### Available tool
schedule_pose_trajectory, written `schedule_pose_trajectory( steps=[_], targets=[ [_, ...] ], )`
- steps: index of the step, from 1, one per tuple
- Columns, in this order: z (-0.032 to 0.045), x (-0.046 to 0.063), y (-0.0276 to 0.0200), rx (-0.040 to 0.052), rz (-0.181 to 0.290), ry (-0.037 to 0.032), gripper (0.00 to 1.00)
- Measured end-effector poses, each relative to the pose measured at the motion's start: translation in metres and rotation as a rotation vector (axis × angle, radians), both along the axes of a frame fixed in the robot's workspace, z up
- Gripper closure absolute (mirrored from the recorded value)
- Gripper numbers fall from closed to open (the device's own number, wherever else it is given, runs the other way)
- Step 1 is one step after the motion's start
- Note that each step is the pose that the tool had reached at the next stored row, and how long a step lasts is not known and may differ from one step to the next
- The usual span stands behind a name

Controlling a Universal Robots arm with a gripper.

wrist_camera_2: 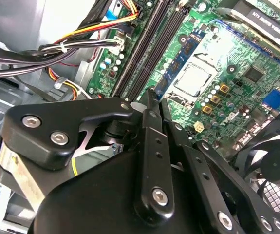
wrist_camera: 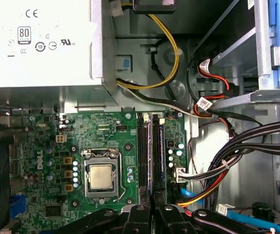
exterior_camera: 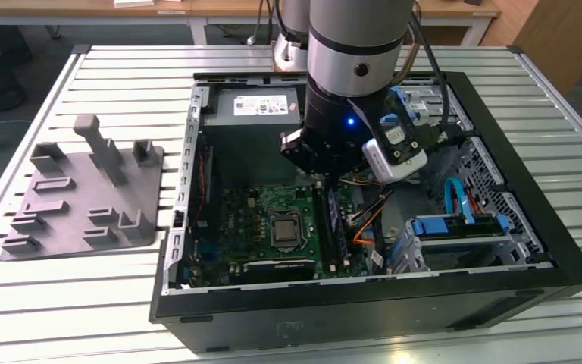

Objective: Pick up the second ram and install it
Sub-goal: 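Insert the second ram into the second slot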

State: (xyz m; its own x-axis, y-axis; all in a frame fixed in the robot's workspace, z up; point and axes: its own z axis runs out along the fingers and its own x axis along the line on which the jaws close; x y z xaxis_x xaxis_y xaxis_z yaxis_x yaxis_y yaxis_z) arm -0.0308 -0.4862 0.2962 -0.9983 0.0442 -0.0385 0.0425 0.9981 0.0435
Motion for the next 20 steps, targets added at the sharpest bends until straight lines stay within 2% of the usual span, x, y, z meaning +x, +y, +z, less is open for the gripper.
schedule_pose_trajectory(
  steps=[5,20],
  targets=[
    [-0.0004,0.000,0.0000,0.0001,0.000,0.0000,0.86],
    [-0.0116,0.000,-0.0004,0.0001,0.000,0.0000,0.86]
  ],
)
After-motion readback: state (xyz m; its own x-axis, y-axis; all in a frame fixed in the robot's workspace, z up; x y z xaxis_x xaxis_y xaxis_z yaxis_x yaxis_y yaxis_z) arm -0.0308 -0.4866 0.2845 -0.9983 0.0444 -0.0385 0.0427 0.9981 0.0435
